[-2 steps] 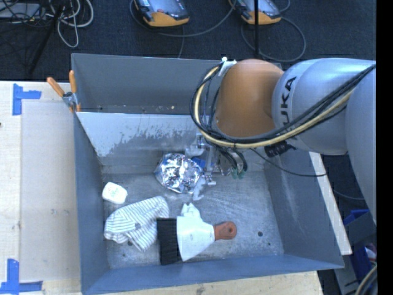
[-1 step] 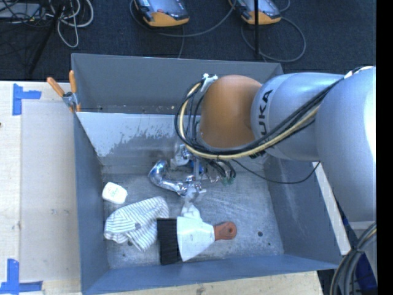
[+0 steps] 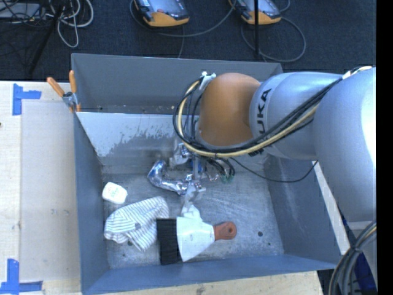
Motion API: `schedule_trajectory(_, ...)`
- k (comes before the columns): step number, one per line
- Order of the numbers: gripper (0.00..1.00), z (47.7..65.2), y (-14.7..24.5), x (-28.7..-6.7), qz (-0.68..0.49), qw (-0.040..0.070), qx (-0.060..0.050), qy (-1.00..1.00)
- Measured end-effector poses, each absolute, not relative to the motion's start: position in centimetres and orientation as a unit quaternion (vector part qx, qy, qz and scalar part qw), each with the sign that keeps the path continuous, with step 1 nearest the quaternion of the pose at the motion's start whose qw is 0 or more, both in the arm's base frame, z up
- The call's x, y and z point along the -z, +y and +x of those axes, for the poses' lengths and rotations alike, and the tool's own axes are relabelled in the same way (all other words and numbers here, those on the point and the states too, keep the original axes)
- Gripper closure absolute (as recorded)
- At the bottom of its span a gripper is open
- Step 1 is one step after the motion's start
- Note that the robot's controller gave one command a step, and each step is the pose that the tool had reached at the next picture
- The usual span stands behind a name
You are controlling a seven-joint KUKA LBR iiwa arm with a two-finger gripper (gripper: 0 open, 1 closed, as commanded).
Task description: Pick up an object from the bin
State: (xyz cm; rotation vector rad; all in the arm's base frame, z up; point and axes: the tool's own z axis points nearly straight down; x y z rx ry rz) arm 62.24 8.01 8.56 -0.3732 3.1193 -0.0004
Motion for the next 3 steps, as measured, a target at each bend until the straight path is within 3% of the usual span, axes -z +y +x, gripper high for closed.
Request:
schedule_trajectory(1, 1.00, 62.1, 7.9, -8.7, -0.116, -0.002, 0.000, 0.993)
schedule_trajectory(2, 1.00, 62.1, 7.9, -8.7, -0.116, -0.002, 0.000, 0.993)
schedule_trajectory(3, 1.00, 61.2, 7.0, -21.7, -0.067, 0.001, 0.000, 0.998)
